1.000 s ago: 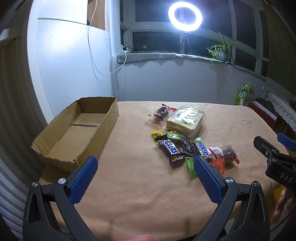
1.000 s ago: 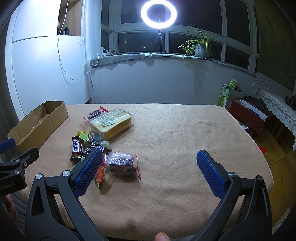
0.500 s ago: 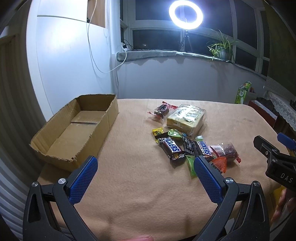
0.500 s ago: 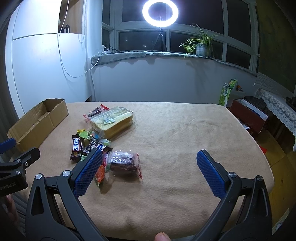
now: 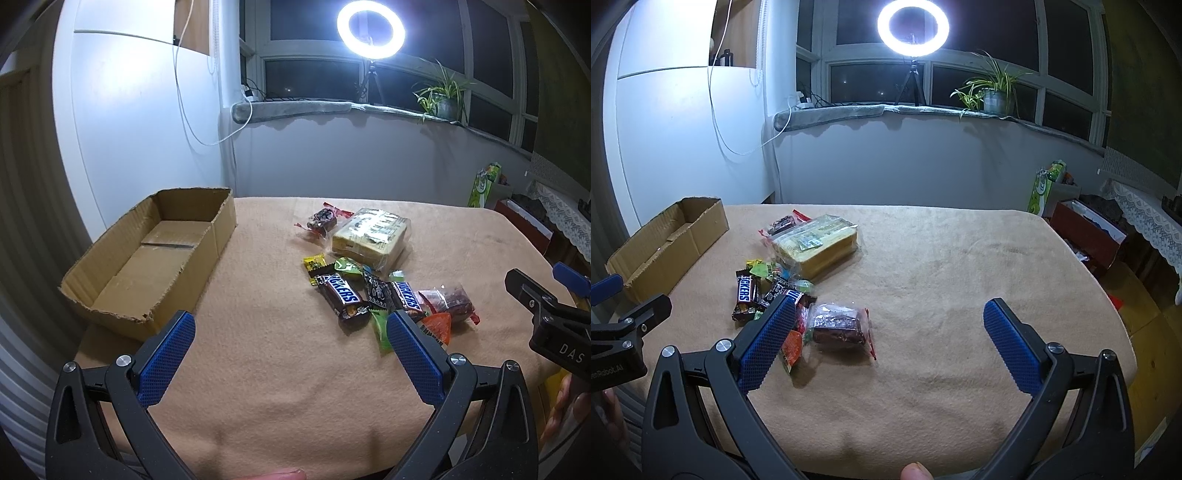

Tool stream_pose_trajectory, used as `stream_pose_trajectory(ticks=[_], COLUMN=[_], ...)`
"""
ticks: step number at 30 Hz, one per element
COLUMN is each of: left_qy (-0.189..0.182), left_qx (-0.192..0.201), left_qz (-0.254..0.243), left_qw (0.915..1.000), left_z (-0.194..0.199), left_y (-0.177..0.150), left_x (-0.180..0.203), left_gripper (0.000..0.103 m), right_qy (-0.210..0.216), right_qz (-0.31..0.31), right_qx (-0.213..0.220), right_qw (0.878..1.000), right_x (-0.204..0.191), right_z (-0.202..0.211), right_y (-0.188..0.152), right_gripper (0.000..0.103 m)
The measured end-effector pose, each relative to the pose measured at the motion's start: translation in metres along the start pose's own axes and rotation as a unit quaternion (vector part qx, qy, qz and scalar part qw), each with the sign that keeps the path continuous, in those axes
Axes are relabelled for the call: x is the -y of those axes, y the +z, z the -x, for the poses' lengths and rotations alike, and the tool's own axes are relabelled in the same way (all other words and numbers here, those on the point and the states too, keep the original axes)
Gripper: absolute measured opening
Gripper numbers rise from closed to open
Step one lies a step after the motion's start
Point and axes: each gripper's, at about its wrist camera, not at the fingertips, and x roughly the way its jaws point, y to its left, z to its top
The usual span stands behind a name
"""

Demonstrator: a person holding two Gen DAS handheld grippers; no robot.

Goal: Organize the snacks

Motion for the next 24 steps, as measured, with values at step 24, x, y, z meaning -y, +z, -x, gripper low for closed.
stream_pose_trajectory(ticks=[24], left_qy=[-0.002], left_qx=[0.027], left_qz=[0.007], left_qw=[0.9996], left_z=[0.021], left_y=[0.008], left_x=[-0.006], left_gripper=[0.103], right_qy=[0.008], right_qz=[0.019], right_qx=[-0.002], right_qw=[1.000], right_x=[-0.008], right_z=[0.010], right_y=[0.000], right_gripper=[0.103])
